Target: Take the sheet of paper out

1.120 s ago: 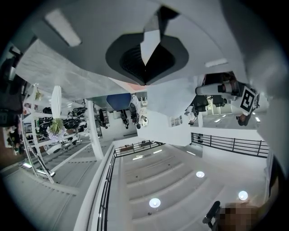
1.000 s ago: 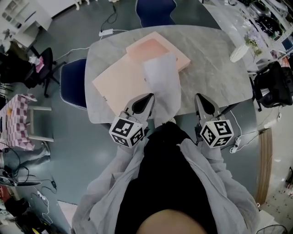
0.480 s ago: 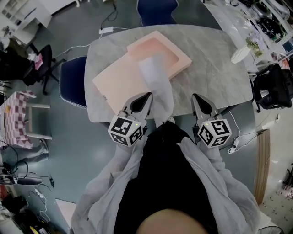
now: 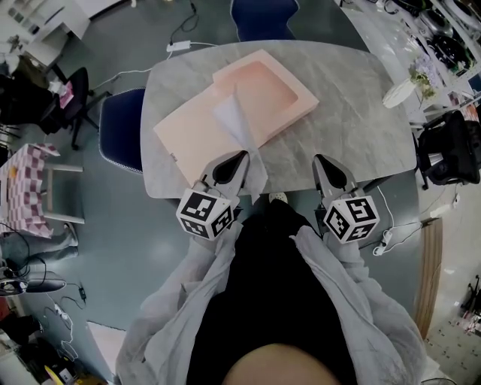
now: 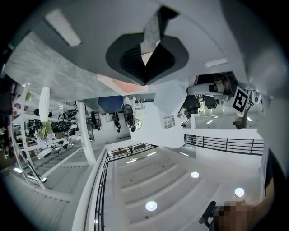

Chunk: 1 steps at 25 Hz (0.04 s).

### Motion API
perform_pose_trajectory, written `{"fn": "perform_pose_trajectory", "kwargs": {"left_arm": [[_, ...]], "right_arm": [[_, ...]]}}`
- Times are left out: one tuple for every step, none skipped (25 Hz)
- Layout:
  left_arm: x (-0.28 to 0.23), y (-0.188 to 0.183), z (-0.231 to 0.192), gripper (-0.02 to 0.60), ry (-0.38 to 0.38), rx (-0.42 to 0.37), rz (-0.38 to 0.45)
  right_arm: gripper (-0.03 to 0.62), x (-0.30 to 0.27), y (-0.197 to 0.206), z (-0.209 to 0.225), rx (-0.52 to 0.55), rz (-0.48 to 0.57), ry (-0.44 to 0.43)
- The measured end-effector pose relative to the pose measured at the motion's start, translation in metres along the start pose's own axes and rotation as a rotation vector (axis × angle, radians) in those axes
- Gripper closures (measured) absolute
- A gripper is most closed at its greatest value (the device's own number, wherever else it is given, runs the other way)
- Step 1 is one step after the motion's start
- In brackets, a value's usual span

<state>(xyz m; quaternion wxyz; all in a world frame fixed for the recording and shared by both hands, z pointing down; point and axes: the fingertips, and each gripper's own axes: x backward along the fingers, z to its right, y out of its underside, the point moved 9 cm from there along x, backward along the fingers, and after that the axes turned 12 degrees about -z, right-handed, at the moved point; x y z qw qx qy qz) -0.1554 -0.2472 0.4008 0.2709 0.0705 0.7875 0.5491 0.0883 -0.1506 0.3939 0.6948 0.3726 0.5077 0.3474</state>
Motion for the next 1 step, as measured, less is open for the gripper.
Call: {"fn": "perform_pose_trajectory", "kwargs": {"left_arm": [[0.0009, -0.0001, -0.0011, 0.578, -0.001, 0.0, 0.0]], "right_arm": [[0.585, -0.0009, -0.0002, -0.0008, 0.0, 0.0, -0.001]]}}
